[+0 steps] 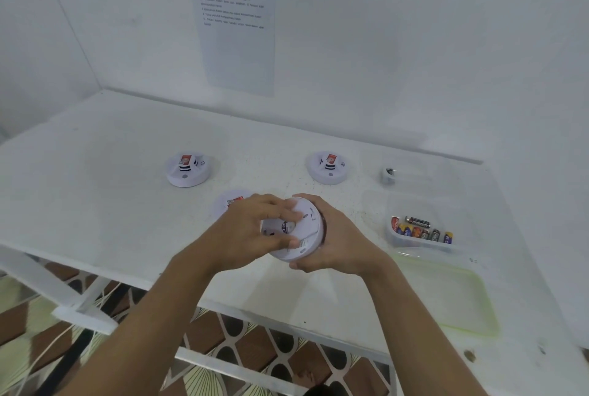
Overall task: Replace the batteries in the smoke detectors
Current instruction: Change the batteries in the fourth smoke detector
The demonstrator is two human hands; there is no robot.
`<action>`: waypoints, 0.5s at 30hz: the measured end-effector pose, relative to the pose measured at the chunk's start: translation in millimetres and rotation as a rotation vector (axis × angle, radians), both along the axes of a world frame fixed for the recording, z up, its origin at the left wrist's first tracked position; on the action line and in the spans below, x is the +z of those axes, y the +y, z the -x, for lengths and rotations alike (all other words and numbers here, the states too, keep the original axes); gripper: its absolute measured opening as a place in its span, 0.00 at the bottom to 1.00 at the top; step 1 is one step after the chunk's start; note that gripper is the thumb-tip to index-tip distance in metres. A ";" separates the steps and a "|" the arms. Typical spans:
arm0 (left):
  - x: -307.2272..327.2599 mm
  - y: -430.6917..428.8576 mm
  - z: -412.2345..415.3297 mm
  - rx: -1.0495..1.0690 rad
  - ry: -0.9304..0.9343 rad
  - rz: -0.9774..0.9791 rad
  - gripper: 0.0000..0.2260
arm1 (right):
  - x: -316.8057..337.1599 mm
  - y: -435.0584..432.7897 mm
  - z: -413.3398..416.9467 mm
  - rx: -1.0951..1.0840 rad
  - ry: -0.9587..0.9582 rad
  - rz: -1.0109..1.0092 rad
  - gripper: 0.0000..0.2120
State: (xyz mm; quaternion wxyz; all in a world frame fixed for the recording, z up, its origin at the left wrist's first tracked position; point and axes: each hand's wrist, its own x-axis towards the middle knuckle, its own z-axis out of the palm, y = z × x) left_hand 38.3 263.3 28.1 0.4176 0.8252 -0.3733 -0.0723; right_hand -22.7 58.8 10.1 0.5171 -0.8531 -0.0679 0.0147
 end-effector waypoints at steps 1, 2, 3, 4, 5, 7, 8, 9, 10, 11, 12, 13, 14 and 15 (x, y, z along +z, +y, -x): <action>-1.2 -1.3 0.3 0.001 -0.019 -0.008 0.16 | -0.3 0.1 -0.6 -0.004 -0.004 0.007 0.43; -3.3 -2.2 0.9 0.002 -0.032 -0.013 0.16 | -0.6 0.0 -0.9 -0.006 -0.006 0.008 0.43; -5.4 -2.8 1.3 -0.001 -0.034 -0.018 0.16 | -0.7 -0.3 -1.3 -0.011 -0.008 0.006 0.43; -7.5 -2.5 2.1 -0.009 -0.026 -0.019 0.15 | -0.2 -0.3 -1.1 -0.016 -0.005 0.001 0.43; -9.7 -1.4 2.4 -0.018 -0.014 -0.015 0.16 | 0.3 -0.5 -1.2 -0.017 -0.003 -0.004 0.42; -14.2 1.6 2.9 -0.034 -0.018 -0.010 0.16 | 0.9 -1.0 -1.5 -0.009 0.001 -0.011 0.42; -16.4 2.7 2.9 -0.043 -0.033 -0.013 0.16 | 1.0 -1.1 -1.7 -0.006 0.007 -0.015 0.43; -18.6 3.0 3.3 -0.054 -0.049 -0.015 0.16 | 0.8 -1.3 -1.9 -0.004 0.013 -0.018 0.43; -20.5 2.7 3.4 -0.065 -0.065 -0.010 0.15 | 0.9 -1.4 -2.5 -0.001 0.016 -0.020 0.43; -21.7 2.2 3.7 -0.075 -0.079 -0.001 0.15 | 0.7 -1.6 -3.2 0.002 0.016 -0.019 0.43; -22.5 2.0 3.4 -0.078 -0.090 0.013 0.15 | 0.6 -1.8 -4.0 0.005 0.017 -0.021 0.43; -22.3 2.1 2.6 -0.072 -0.102 0.029 0.15 | 0.9 -1.5 -4.7 0.004 0.019 -0.029 0.43; -21.9 2.7 1.3 -0.054 -0.123 0.044 0.16 | 1.8 -0.8 -4.8 0.004 0.023 -0.042 0.43; -21.0 3.6 0.2 -0.023 -0.152 0.056 0.17 | 2.8 -0.4 -5.1 0.003 0.023 -0.053 0.43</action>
